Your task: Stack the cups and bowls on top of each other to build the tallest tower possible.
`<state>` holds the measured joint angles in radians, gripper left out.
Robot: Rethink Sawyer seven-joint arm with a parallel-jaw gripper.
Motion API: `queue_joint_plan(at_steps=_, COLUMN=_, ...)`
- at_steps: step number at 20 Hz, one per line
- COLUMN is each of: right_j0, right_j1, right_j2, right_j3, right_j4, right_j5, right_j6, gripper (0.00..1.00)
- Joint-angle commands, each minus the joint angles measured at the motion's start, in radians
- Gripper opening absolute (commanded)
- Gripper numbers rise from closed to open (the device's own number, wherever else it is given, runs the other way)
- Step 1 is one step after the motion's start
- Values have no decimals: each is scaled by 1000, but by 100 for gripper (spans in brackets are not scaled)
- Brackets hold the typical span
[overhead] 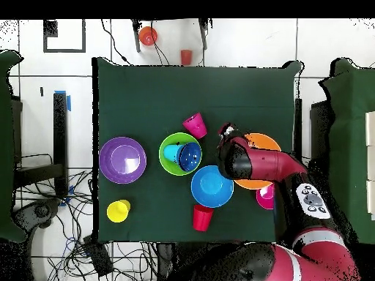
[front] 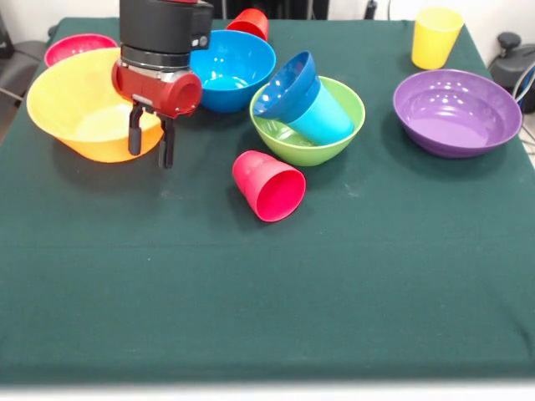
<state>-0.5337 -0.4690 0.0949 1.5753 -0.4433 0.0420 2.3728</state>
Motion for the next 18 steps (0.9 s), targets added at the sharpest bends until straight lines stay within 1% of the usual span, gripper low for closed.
queue_joint_plan(at_steps=1, right_j0=7, right_j1=75, right_j2=67, right_j3=3, right_j4=-123, right_j5=47, right_j6=-108, gripper=100)
queue_joint_plan(at_steps=7, right_j0=22, right_j1=104, right_j2=23, right_j3=27, right_j4=-166, right_j5=-34, right_j6=-51, gripper=100)
queue_joint_plan(at_steps=11, right_j0=18, right_j1=105, right_j2=22, right_j3=33, right_j4=-183, right_j5=-53, right_j6=-32, gripper=100)
queue_joint_plan(at_steps=15, right_j0=17, right_j1=116, right_j2=29, right_j3=19, right_j4=-189, right_j5=-58, right_j6=-21, gripper=100)
queue_joint_plan(at_steps=17, right_j0=23, right_j1=104, right_j2=34, right_j3=20, right_j4=-185, right_j5=-50, right_j6=-18, gripper=100)
queue_joint_plan(at_steps=18, right_j0=25, right_j1=87, right_j2=37, right_j3=29, right_j4=-182, right_j5=-38, right_j6=-20, gripper=100)
